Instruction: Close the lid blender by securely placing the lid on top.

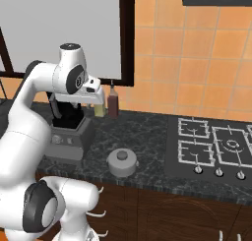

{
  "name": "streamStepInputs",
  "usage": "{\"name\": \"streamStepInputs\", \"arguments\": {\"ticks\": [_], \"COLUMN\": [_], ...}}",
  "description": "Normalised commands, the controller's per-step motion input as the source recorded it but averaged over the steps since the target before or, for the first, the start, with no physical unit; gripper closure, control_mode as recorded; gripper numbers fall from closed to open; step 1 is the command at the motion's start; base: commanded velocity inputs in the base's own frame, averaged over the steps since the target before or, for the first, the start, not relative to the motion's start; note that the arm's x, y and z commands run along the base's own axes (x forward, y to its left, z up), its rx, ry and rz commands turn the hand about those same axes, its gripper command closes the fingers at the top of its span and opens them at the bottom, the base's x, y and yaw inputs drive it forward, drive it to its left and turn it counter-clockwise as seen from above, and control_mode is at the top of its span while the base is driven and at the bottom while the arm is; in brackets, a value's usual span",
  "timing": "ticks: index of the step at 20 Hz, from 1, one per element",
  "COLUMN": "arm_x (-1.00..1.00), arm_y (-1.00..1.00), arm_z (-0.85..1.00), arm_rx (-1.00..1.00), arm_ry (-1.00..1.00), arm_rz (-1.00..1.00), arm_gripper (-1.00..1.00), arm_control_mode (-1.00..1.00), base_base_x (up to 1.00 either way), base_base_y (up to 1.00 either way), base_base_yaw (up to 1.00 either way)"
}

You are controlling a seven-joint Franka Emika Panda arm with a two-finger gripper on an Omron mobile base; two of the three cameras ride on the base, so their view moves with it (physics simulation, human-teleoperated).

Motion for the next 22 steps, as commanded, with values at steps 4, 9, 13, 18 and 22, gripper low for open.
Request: {"name": "streamStepInputs", "arguments": {"ticks": [4, 9, 13, 18, 22], "arm_x": [-0.11, -0.32, -0.34, -0.37, -0.3], "arm_y": [-0.02, -0.33, -0.5, -0.63, -0.53], "arm_z": [-0.05, -0.29, -0.35, -0.28, -0.27], "arm_rx": [0.0, 0.0, 0.0, 0.0, 0.0], "arm_ry": [0.0, 0.0, 0.02, 0.03, 0.02], "arm_rz": [-0.01, -0.04, -0.07, -0.02, 0.0], "arm_gripper": [-1.0, -1.0, -1.0, -1.0, -1.0], "arm_control_mode": [-1.0, -1.0, -1.0, -1.0, -1.0], "base_base_x": [0.0, 0.0, 0.0, 0.0, 0.0], "base_base_y": [0.0, 0.0, 0.0, 0.0, 0.0], "base_base_yaw": [0.0, 0.0, 0.0, 0.0, 0.0]}}
